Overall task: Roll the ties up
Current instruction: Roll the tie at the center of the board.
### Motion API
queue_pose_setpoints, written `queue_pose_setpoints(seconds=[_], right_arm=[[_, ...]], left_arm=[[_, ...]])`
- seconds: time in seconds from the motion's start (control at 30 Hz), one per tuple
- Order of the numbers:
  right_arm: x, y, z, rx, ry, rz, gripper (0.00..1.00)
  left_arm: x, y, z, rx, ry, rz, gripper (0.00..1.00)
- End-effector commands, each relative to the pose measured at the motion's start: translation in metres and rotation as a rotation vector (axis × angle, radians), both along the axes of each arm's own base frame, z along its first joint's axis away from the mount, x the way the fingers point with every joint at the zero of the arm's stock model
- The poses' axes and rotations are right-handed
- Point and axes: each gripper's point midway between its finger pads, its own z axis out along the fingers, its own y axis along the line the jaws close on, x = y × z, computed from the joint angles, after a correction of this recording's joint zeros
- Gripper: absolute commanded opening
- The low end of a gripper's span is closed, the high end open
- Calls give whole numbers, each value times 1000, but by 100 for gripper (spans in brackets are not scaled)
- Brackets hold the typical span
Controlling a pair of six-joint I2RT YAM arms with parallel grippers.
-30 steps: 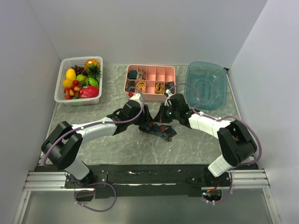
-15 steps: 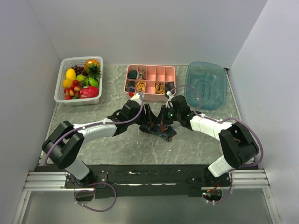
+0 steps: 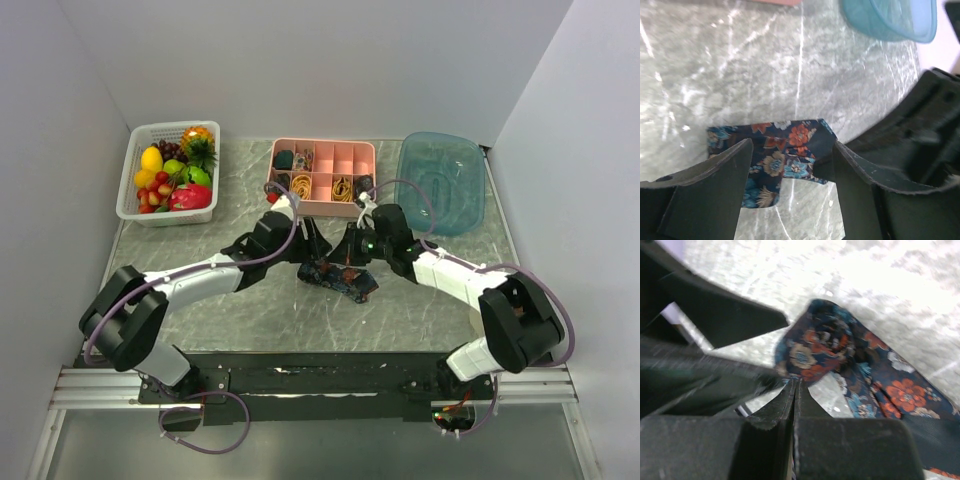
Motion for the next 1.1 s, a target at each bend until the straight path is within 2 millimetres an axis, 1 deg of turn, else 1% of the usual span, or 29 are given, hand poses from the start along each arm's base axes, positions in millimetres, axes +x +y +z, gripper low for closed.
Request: queue_pose_setpoints(seconds=[0.0, 0.07, 0.1, 0.13, 0.17, 0.2, 0.23, 0.3, 0.33, 0.43, 0.53, 0.6, 0.63, 0.7, 0.73, 0.77, 0.8, 0.83, 0.87, 0.93, 1.0, 1.03, 1.07], right_arm=[[8, 11, 32, 73, -83, 23, 0], [9, 15, 30, 69, -76, 34, 0], [11, 22, 27, 61, -64, 46, 0], [11, 24, 22, 44, -47, 50, 0], [11, 28, 18, 34, -39, 63, 0], [11, 35, 14, 27, -26, 78, 0], [12, 37, 12, 19, -21, 78, 0], [14, 39, 6, -8, -16, 67, 0], [12, 41, 6, -15, -16, 71, 0], [14, 39, -1, -54, -9, 57, 0], [17, 33, -10, -94, -3, 37, 0], [12, 26, -19, -128, 19, 24, 0], [11, 23, -21, -138, 21, 20, 0], [8, 20, -24, -149, 28, 14, 0], [8, 18, -27, -159, 31, 6, 0], [8, 17, -27, -165, 33, 3, 0], [7, 16, -28, -170, 35, 2, 0], [7, 14, -29, -179, 36, -4, 0], [7, 13, -30, -181, 35, -8, 0], [8, 6, -34, -209, 35, -31, 0], [4, 2, -40, -232, 52, -35, 0], [4, -1, -42, -240, 56, -41, 0], [2, -2, -44, -247, 62, -40, 0]], left_arm=[[14, 11, 29, -17, -61, 40, 71], [17, 21, 24, -2, -49, 64, 71], [17, 24, 23, -1, -44, 71, 71], [17, 32, 19, 4, -34, 88, 71], [17, 36, 18, 2, -32, 95, 72], [17, 40, 16, -5, -22, 105, 72], [18, 48, 14, -7, -20, 121, 72], [16, 53, 13, -19, -13, 116, 73], [17, 59, 10, -17, -7, 125, 73], [13, 68, -3, -1, 29, 127, 74], [9, 72, -12, -6, 48, 126, 75], [8, 72, -15, -23, 52, 120, 76], [4, 73, -23, -23, 67, 115, 77], [4, 72, -24, -53, 69, 104, 77], [2, 73, -33, -55, 85, 99, 78], [0, 72, -36, -63, 92, 91, 78], [2, 69, -34, -90, 79, 89, 78], [-3, 67, -42, -97, 103, 70, 79], [-4, 66, -44, -109, 105, 63, 79], [-6, 60, -47, -148, 112, 43, 80], [-6, 56, -49, -175, 116, 33, 80], [-6, 55, -56, -173, 128, 33, 80], [-3, 52, -53, -195, 115, 31, 81]])
